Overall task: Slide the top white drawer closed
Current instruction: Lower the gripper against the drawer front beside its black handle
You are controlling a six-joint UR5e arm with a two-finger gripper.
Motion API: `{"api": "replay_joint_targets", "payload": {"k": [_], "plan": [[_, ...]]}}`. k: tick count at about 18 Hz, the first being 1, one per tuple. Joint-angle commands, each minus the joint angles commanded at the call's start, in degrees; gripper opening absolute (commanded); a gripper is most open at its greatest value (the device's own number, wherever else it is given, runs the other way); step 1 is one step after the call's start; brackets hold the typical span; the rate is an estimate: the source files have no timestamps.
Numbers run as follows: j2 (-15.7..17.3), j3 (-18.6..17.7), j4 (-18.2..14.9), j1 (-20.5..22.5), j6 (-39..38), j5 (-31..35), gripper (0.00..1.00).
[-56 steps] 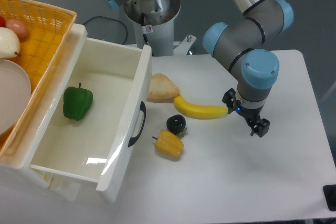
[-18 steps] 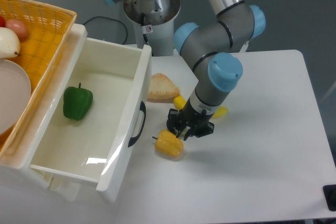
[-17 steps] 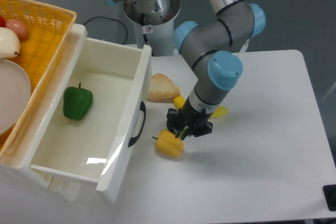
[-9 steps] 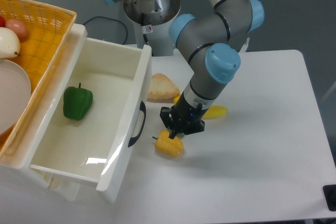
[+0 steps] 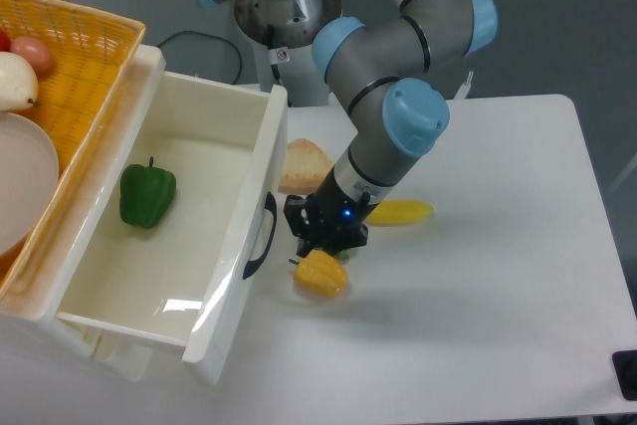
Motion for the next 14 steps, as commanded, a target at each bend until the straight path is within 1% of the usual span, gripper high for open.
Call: {"api": "replay_joint_targets", "payload": {"k": [3, 5, 8, 11, 14], "plan": [[-0.26, 1.4, -4.57, 0.35, 1.85, -1.4, 0.0], [-0.44, 1.85, -6.16, 0.44, 2.55, -1.58, 0.0], [-0.35, 1.85, -6.52, 0.44, 2.91, -1.76, 0.0], [-0.18, 1.93, -6.6, 0.53, 2.91, -3.78, 0.0], [0.0, 2.02, -6.78, 0.53, 2.91, -3.87, 0.0]]}}
